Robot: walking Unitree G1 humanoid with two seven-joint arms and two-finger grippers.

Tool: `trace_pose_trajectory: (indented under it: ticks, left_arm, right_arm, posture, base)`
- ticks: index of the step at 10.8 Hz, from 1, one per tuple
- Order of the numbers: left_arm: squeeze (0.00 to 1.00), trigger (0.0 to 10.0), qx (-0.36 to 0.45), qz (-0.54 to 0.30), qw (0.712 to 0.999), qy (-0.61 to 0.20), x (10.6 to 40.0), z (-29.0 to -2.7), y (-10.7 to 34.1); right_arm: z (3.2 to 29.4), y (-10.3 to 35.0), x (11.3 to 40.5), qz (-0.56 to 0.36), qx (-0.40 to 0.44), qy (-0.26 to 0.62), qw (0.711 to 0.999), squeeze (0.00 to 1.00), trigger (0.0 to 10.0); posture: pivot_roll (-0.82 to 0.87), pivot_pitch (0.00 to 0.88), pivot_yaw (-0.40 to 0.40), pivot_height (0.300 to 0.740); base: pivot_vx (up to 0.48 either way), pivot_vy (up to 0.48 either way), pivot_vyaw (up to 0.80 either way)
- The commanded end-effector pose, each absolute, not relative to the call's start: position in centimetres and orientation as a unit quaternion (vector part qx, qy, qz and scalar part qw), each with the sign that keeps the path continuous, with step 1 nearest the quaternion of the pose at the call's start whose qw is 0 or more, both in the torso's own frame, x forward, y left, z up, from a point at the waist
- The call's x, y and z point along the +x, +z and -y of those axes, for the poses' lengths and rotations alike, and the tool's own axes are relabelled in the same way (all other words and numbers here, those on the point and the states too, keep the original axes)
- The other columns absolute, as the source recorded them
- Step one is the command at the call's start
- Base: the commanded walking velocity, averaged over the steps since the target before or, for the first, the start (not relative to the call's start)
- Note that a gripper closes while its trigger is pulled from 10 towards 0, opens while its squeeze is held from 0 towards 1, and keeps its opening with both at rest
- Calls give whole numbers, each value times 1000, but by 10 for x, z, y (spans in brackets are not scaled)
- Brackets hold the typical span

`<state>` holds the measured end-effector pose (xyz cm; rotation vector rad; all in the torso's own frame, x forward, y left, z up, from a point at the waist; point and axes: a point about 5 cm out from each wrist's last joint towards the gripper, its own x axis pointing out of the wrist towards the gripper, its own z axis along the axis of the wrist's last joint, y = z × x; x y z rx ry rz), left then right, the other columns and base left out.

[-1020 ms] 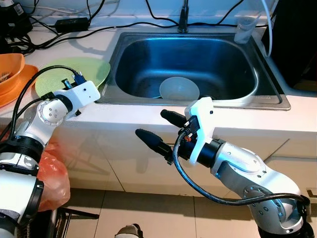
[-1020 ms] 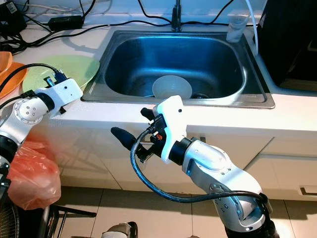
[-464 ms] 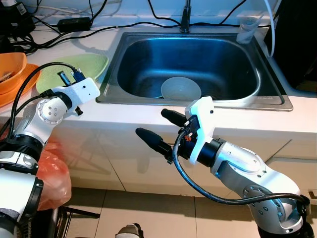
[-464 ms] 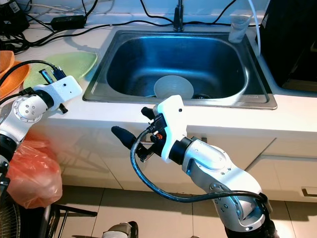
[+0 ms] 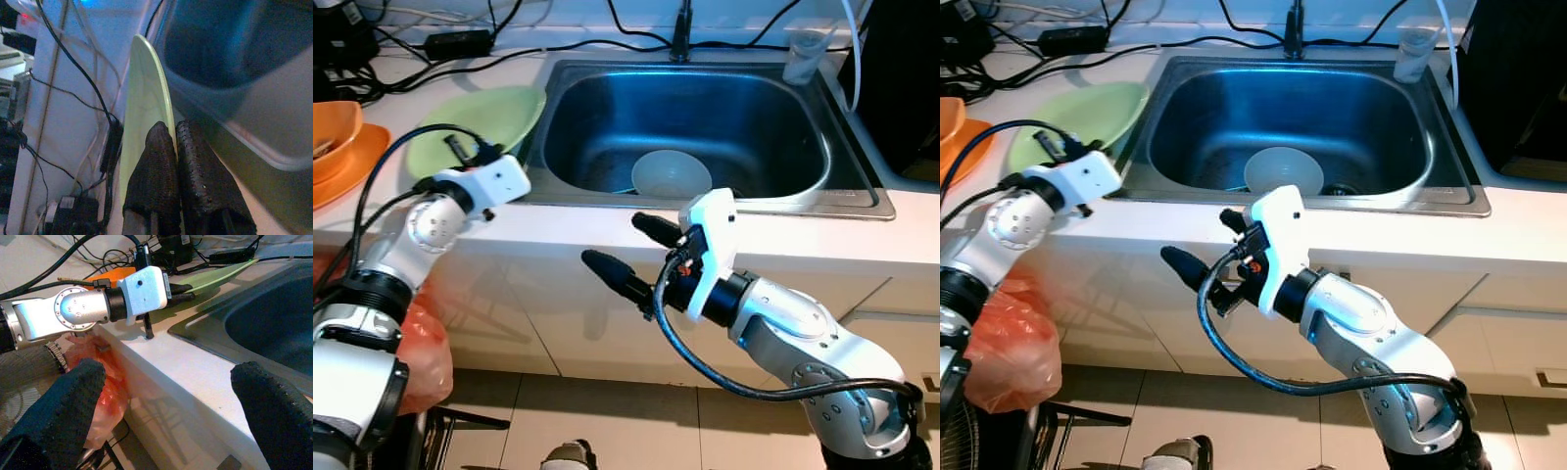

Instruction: Kitchen organization

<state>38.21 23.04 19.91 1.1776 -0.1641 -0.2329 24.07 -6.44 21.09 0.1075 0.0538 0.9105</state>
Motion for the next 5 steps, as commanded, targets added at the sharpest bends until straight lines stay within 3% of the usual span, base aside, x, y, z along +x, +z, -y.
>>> trace_pose_trajectory:
  ticks: [1,5]
  left_arm:
    - [0,0,562,91,812,-126,381,-221,193]
    - [0,0,556,158,804,-142,385,-188,203]
  right_arm:
    - [66,214,243,-16,49,435,899,0,10000]
    - [70,215,247,-14,40,419,907,0,10000]
  posture:
    - [59,116,58,740]
    - [41,110,62,740]
  base:
    - [0,0,0]
    - [0,0,0]
